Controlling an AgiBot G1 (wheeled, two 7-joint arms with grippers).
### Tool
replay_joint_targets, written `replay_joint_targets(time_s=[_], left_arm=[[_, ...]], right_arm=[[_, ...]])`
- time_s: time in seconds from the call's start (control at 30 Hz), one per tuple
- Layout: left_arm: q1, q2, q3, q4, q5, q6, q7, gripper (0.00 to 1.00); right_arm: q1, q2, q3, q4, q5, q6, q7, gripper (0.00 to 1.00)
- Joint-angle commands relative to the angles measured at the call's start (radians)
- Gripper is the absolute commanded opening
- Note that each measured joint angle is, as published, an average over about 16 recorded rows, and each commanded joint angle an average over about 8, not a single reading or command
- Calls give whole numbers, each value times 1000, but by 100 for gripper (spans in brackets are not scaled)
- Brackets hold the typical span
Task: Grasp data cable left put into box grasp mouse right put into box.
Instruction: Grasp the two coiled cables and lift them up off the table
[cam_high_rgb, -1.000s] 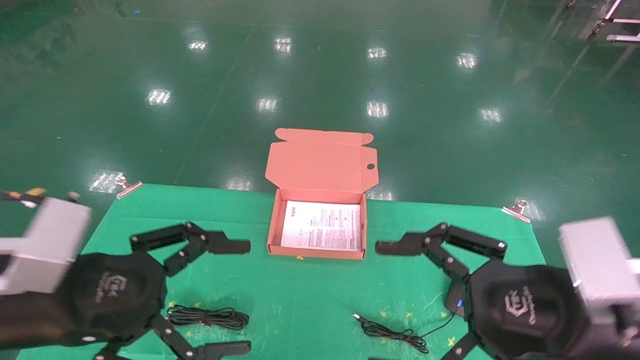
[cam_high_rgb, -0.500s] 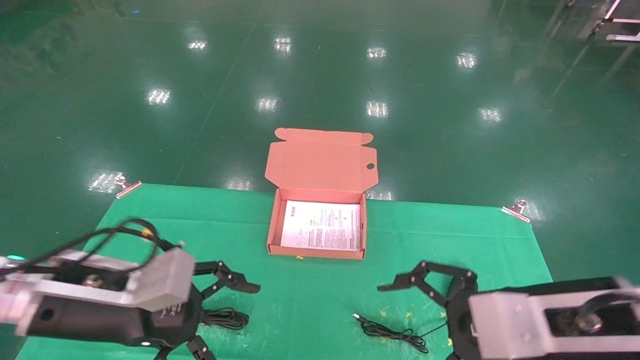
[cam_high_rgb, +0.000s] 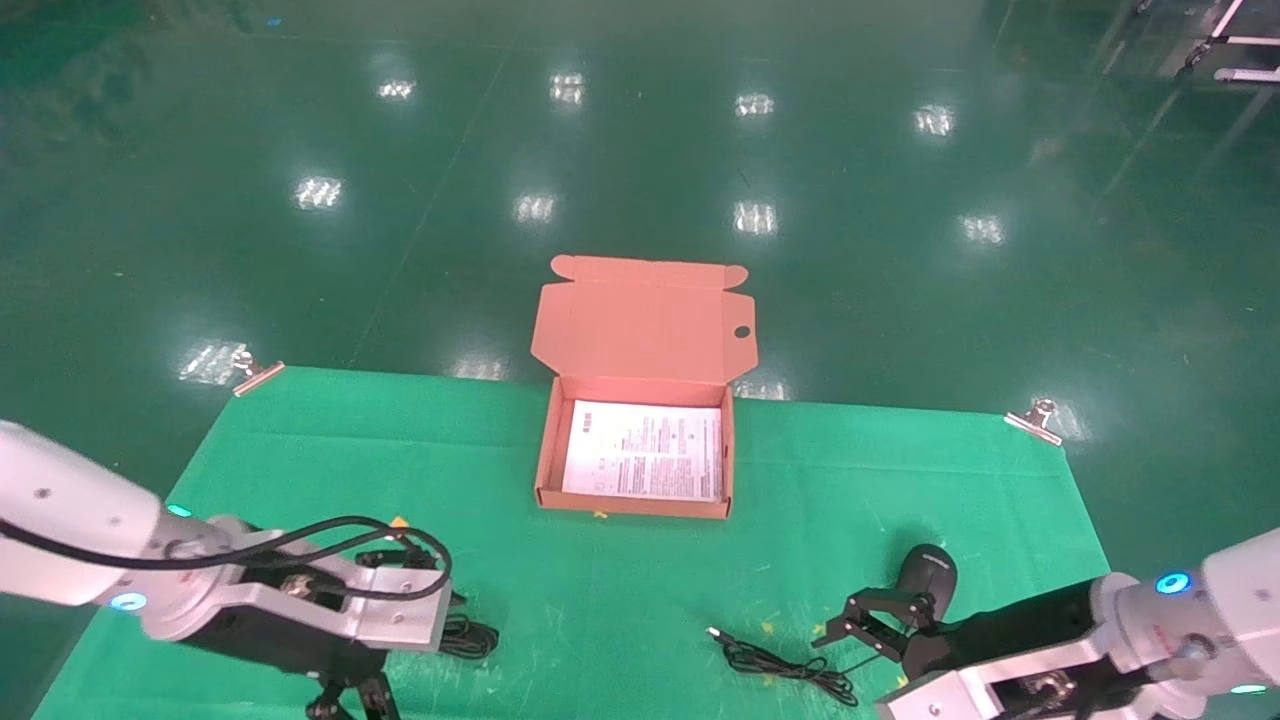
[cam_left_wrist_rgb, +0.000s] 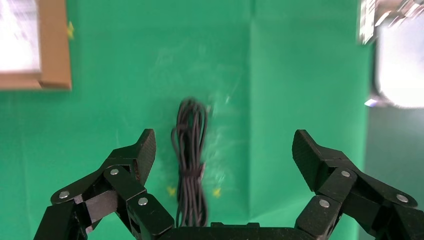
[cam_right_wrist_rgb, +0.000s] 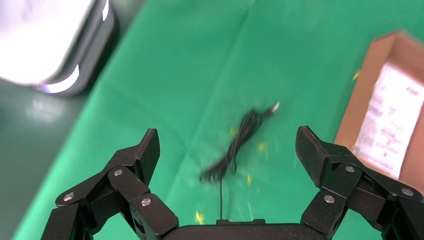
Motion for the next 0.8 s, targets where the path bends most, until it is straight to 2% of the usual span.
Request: replay_joint_targets(time_s=[0.03,0.27,0.43,0.8], left_arm=[[-2,19,26,-6,63,-16,-5,100],[11,68,70,37,181,-73,-21,100],[16,99,84,87,224,-106,-35,100],[16,168,83,268,236,-165,-41,100]], right_arm=[[3,-16,-21,-7,-48,13,-8,100],[-3,-73,-56,-83,-139,66,-21,100],[-5,-108,-69,-148,-172,98,-28,100],[-12,-186,-59,-369,-145,155,-45,100]])
